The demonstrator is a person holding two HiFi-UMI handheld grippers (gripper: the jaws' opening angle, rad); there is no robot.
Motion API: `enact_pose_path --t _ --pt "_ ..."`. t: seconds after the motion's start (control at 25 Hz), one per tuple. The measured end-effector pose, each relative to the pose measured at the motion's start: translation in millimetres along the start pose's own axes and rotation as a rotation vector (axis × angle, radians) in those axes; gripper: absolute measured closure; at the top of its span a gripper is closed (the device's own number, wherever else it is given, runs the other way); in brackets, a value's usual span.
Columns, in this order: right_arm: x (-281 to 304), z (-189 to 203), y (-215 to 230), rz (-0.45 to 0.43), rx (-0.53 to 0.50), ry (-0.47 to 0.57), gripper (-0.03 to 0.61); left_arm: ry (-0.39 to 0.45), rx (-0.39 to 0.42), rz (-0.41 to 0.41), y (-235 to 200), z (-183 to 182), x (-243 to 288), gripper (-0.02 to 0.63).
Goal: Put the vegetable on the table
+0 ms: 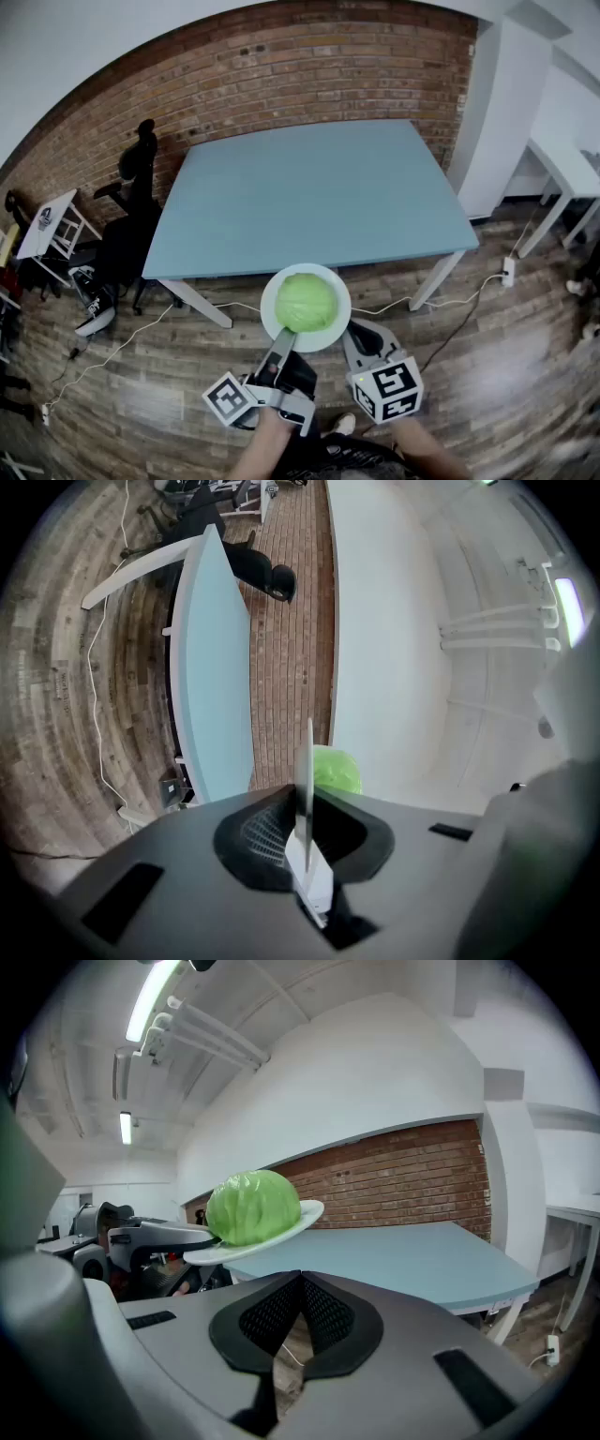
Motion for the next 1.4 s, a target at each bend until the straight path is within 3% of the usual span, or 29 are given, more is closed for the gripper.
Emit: enact_pose_path --t 0.28,0.68,1.4 --pt "-7 3 9 0.006 0.005 0.001 0.569 -0.014 -0.004 -0.001 -1 11 10 0.586" --pt "7 -3 12 0.020 0.002 0.000 0.569 -0.025 -0.009 0.007 -5 -3 19 0.586" --pt "98 -37 26 0.050 -0.013 -0.073 0.569 -0.029 -0.087 0.021 -42 -97 57 0.586"
Point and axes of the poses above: the fingertips, and each gripper's own axes: x forward along the fingers, y to its right, z out of its underside, the point moved 4 cm from there along -x, backward along the fingers, and after that the axes turned 15 degrees about -y, right-handed, at the moved point
